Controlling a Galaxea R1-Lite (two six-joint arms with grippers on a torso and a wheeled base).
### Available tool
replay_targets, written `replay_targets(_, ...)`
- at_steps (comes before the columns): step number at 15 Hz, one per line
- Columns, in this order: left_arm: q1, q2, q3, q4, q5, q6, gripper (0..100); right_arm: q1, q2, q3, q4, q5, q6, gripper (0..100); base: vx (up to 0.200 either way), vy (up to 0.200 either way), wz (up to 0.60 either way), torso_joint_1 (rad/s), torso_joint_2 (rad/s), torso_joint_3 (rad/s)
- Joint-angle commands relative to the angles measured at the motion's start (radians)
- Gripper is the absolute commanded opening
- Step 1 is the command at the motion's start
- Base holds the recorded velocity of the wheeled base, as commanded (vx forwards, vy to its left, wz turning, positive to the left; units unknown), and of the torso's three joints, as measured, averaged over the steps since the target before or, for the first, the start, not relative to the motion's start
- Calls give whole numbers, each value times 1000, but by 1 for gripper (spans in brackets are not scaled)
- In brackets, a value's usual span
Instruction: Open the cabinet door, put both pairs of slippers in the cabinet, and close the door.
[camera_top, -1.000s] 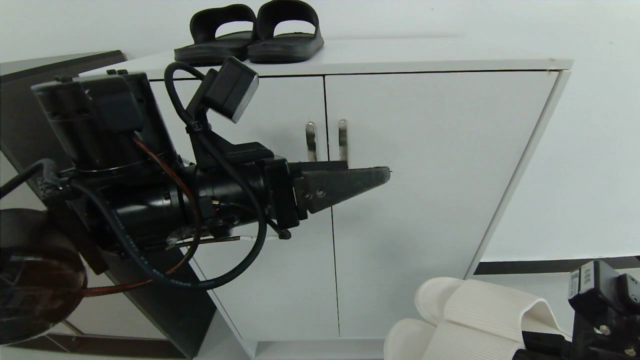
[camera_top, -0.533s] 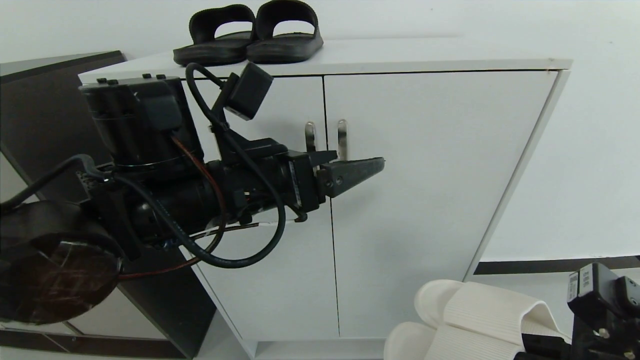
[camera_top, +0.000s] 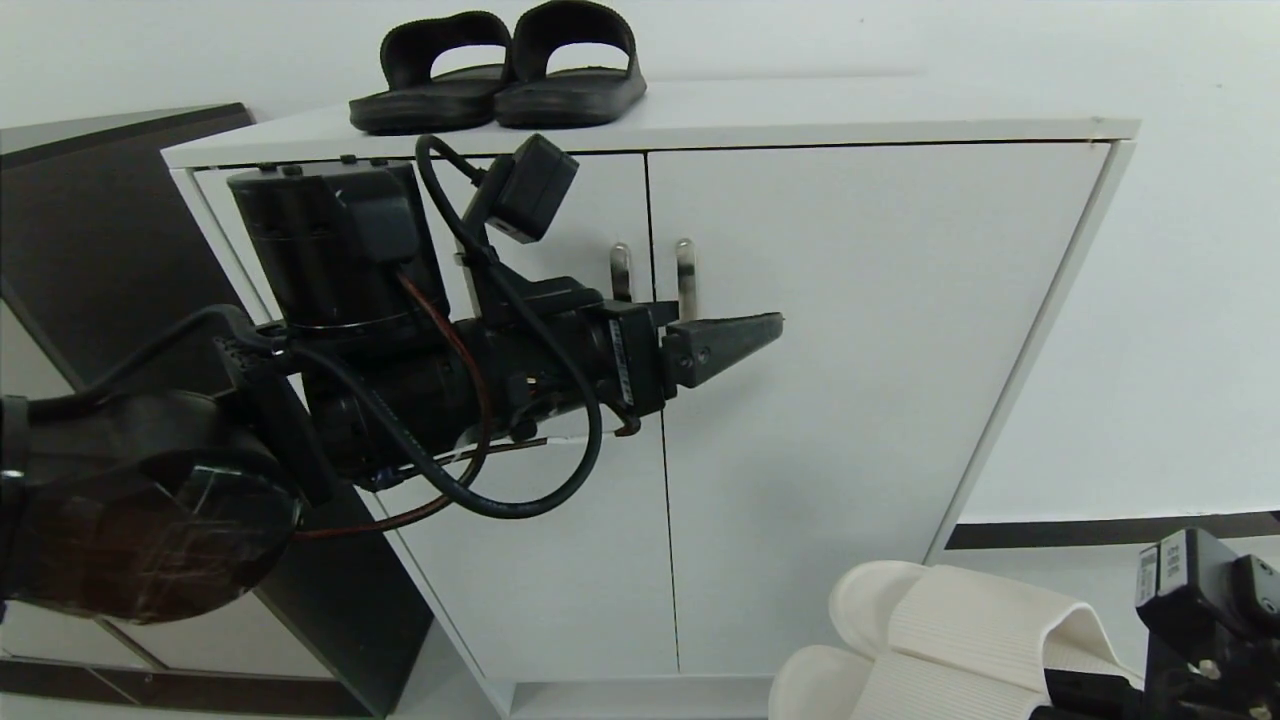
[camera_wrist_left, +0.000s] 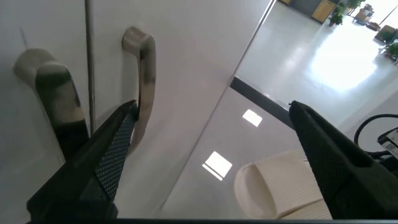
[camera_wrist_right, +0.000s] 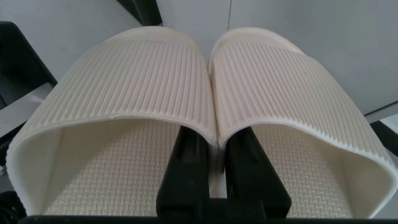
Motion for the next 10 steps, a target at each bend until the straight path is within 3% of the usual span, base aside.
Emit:
replay_targets(1, 0, 18, -4, 0, 2, -1, 100, 0, 0, 0, 0, 0, -1, 0, 0, 0, 0, 0, 0, 0)
replay_targets(2, 0, 18, -6, 0, 2, -1, 100, 0, 1, 1, 0, 0, -1, 0, 0, 0, 0, 0, 0, 0)
replay_targets(3, 0, 18, -4, 0, 1, -1, 0, 0, 1, 1, 1, 0, -1, 0, 0, 0, 0, 0, 0, 0)
replay_targets(10, -9, -20, 31, 0, -1, -1, 0, -3, -19, 17, 1, 86, 5, 0, 0, 0, 0, 0, 0, 0)
